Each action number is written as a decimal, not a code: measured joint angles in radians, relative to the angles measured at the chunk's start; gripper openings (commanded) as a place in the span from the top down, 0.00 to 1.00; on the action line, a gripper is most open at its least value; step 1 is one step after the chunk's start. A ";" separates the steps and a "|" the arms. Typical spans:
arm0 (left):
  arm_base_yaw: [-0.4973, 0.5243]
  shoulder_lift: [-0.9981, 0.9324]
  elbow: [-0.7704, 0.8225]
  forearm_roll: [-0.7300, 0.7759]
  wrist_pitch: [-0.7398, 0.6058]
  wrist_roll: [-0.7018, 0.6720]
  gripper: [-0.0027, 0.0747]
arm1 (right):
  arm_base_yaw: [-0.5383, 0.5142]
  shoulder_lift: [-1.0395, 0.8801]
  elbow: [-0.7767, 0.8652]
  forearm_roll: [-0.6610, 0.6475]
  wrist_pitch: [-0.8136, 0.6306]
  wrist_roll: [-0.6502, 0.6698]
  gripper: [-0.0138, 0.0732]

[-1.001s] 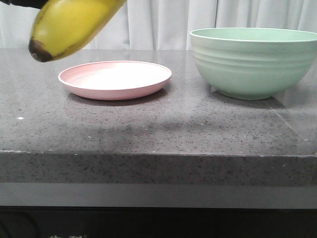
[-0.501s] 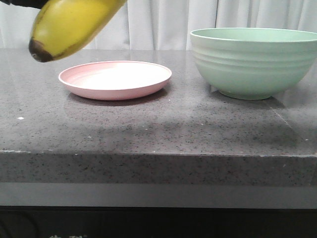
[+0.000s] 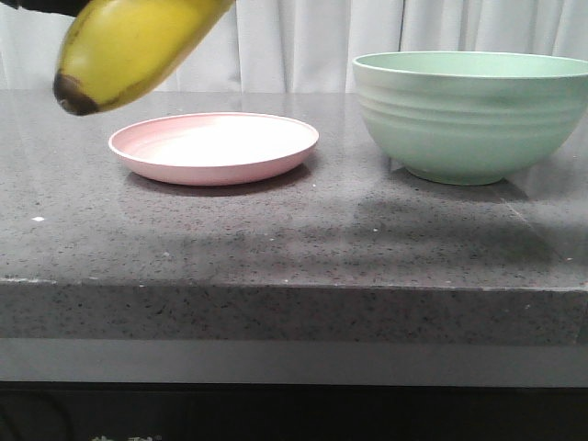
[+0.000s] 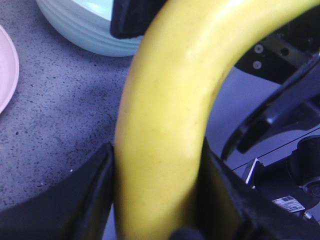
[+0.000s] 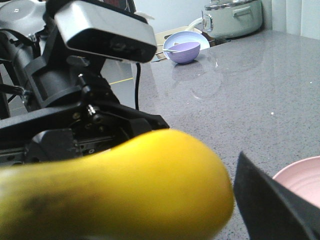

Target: Transfer banana from pink plate to green bowl

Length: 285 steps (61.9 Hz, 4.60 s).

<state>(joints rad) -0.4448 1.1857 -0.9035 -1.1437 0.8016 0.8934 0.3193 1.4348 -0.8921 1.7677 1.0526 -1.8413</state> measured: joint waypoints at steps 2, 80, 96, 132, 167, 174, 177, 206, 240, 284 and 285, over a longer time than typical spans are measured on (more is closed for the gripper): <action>0.000 0.000 0.000 0.000 0.000 0.002 0.71 | 0.000 0.000 0.000 0.000 0.000 0.000 0.17; 0.000 0.000 0.000 -0.018 -0.009 0.001 0.30 | 0.000 0.000 -0.054 -0.002 -0.016 0.001 0.62; 0.000 0.000 0.000 -0.018 -0.009 0.002 0.10 | 0.000 0.000 -0.054 -0.004 -0.029 0.008 0.62; 0.000 -0.057 0.000 0.004 0.067 0.003 0.17 | -0.105 -0.053 -0.344 -0.653 -0.170 0.633 0.62; 0.000 -0.076 0.000 0.008 0.071 0.003 0.17 | -0.356 0.106 -0.579 -0.854 -0.195 0.976 0.62; 0.000 -0.076 0.000 0.008 0.071 0.003 0.17 | -0.356 0.167 -0.579 -0.851 -0.226 0.980 0.62; 0.000 -0.076 0.000 0.008 0.071 0.003 0.17 | -0.356 0.191 -0.579 -0.853 -0.237 0.980 0.62; 0.000 -0.076 0.000 0.008 0.071 0.003 0.17 | -0.356 0.300 -0.579 -0.888 -0.316 0.980 0.16; 0.000 -0.076 0.000 0.008 0.071 0.003 0.17 | -0.356 0.091 -0.579 -1.157 -0.205 1.207 0.14; 0.000 -0.076 0.000 0.008 0.071 0.004 0.17 | -0.137 -0.501 -0.215 -1.655 0.041 1.797 0.16; 0.000 -0.076 0.000 0.008 0.071 0.004 0.17 | -0.137 -0.511 -0.203 -1.655 0.035 1.799 0.16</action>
<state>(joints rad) -0.4448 1.1096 -0.9035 -1.1360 0.8725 0.8972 0.1827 0.9237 -1.0954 0.1132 1.0878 -0.0427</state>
